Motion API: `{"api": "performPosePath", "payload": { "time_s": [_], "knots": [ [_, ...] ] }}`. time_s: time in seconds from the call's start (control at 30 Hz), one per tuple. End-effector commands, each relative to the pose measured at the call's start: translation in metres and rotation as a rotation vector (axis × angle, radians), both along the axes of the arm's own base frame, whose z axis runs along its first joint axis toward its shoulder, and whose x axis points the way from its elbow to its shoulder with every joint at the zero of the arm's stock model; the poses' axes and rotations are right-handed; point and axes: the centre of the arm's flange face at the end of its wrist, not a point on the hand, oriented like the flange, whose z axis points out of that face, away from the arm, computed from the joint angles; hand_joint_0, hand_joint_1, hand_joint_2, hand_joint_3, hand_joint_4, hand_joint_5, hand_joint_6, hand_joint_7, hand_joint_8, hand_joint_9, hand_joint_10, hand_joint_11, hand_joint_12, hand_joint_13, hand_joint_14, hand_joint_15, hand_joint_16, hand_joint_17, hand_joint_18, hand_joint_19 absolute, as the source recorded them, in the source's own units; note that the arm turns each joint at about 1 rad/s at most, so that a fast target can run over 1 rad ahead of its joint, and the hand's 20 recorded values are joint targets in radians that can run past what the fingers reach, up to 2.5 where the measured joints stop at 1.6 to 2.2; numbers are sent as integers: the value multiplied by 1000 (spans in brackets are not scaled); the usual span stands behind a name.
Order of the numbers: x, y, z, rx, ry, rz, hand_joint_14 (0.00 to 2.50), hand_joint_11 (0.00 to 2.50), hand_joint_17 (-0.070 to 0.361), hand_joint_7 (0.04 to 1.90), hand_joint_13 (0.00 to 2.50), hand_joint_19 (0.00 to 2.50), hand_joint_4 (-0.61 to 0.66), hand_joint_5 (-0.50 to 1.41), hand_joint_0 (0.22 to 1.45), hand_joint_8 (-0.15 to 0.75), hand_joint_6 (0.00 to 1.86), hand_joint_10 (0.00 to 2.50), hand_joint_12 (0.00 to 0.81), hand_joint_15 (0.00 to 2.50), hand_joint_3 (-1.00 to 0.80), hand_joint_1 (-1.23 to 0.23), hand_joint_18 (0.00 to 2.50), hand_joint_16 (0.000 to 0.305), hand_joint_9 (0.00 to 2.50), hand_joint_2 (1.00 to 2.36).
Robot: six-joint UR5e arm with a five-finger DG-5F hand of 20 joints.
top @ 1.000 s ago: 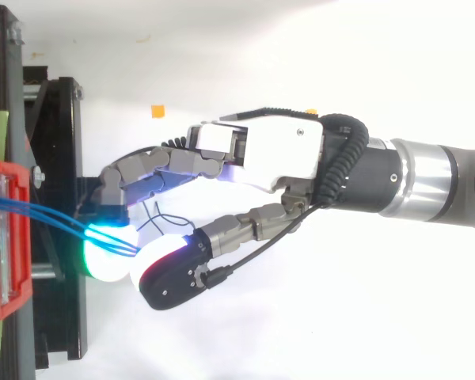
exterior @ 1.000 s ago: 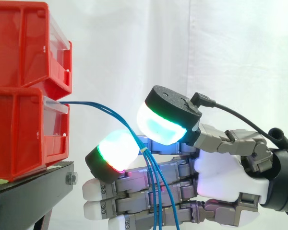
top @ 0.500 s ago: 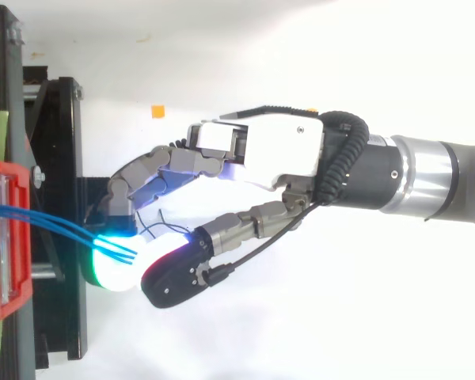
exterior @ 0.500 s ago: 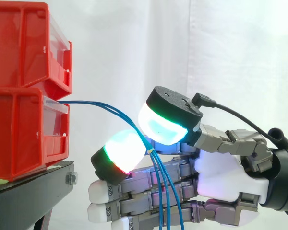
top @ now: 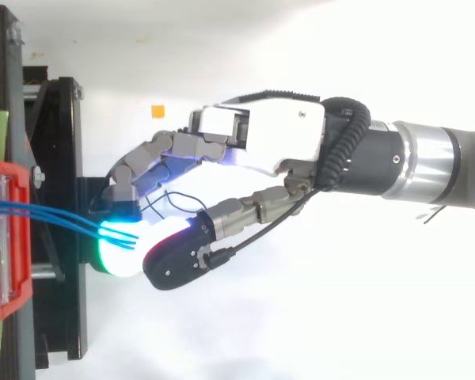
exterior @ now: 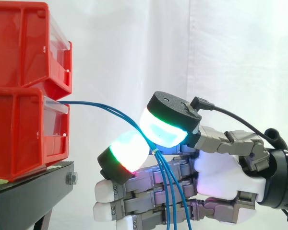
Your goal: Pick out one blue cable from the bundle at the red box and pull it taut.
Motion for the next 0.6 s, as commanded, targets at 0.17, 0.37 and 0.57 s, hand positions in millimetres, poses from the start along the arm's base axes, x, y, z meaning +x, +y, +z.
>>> {"api": "performPosePath", "payload": {
  "time_s": [0.17,0.37,0.57],
  "knots": [
    [-2,-3,0,-4,23,14,8,333,102,879,571,387,58,-212,607,249,904,12,313,206,-265,-664,463,46,670,1021],
    [1,-6,12,-6,43,28,8,331,103,885,574,386,62,-211,609,251,904,12,314,210,-270,-670,466,46,675,1020],
    [1,-10,25,-13,127,27,8,336,102,878,574,393,61,-211,611,250,905,12,314,213,-273,-668,468,45,676,1020]
  ]
}}
